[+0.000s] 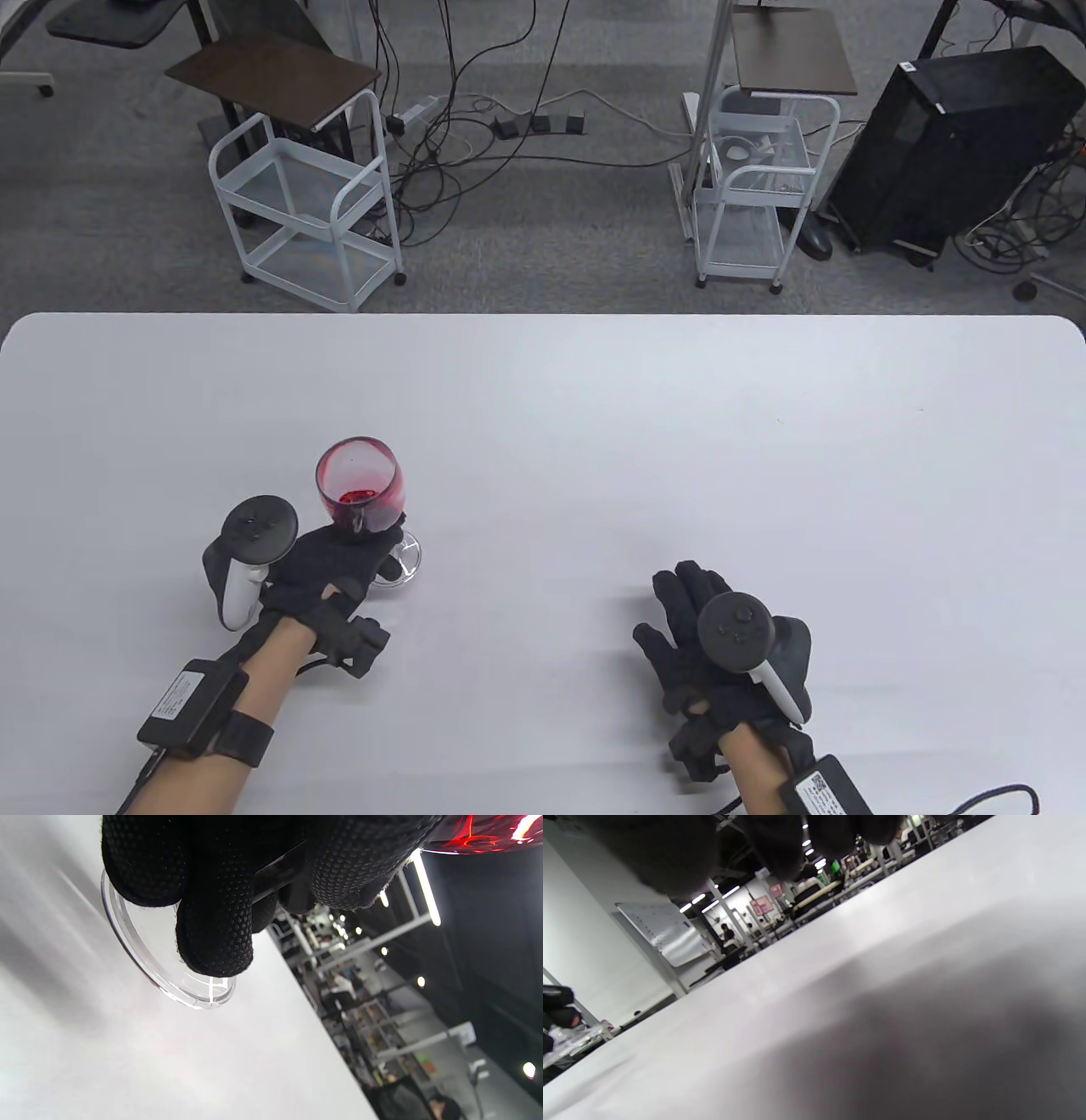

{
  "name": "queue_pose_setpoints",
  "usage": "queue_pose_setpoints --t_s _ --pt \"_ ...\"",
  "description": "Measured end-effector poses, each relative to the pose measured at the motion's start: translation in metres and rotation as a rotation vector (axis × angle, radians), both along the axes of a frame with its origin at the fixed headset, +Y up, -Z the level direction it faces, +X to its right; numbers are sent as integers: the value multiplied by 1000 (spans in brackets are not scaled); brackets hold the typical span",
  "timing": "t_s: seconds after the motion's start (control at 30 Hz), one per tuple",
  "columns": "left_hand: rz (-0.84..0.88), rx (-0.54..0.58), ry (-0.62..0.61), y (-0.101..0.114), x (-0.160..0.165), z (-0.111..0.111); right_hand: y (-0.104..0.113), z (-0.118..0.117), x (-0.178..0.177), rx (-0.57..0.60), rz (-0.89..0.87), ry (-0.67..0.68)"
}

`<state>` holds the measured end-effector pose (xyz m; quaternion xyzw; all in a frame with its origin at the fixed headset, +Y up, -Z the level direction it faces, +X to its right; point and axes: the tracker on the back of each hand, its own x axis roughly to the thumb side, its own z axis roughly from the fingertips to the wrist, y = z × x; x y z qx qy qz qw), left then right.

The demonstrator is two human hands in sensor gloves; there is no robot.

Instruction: Shake wine glass in air

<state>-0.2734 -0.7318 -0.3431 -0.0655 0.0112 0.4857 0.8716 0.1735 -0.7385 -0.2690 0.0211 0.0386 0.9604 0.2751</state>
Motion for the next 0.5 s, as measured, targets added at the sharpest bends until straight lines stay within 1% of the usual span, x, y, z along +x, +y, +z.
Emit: queue_pose_setpoints --t_s 0.03,0.1,0.17,0.2,0.27,0.3,0.37,0.43,0.5 --pt "-20 11 32 1 -3 -2 -1 -1 0 -1 -2 -1" --pt "17 9 60 0 -6 -1 -1 -1 0 -7 3 -4" --pt "38 10 17 -1 -2 2 -1 0 0 0 5 -3" --pt "1 1 4 -1 -2 1 -1 0 0 2 4 -2" --pt "-38 9 55 -1 -7 -1 -2 -2 -1 -7 1 -3" --pt "-6 2 71 -2 -10 -2 -3 -2 -1 -12 6 -4" --pt "29 7 49 -2 -8 1 -3 -1 -1 -9 10 -4" --pt "-5 0 14 -2 -7 0 -3 -1 -1 -8 14 -4" --pt "-34 0 72 -3 -14 -5 -4 -2 0 -17 11 -9"
